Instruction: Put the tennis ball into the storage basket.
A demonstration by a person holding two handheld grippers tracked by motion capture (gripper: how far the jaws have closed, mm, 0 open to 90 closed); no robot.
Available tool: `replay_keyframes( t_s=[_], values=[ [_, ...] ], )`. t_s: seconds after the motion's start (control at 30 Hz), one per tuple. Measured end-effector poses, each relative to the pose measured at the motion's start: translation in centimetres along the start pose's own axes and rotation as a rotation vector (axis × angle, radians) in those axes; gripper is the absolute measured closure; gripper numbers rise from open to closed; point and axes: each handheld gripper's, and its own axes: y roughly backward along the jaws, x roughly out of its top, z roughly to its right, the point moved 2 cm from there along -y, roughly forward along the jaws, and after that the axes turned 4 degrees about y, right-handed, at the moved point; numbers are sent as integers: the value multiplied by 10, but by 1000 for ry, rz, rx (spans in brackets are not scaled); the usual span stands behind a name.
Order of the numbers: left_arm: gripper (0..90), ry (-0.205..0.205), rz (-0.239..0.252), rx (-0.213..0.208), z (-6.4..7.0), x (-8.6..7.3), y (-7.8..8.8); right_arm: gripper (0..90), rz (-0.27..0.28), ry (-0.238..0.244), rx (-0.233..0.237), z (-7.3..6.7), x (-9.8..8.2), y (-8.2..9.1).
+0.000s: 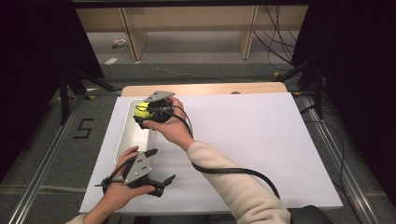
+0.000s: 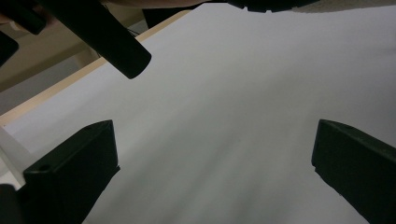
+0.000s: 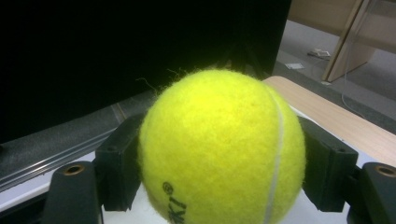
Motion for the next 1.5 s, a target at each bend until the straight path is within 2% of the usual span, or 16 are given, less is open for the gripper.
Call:
replay_keyframes(
  t_s=[1.1, 1.5],
  values=[
    [0, -3, -2, -4, 1, 0, 0, 267, -7, 11, 21, -8, 3, -10],
    [1, 0, -5, -7, 1, -1, 0, 267, -14, 19, 42, -15, 1, -15]
  ],
)
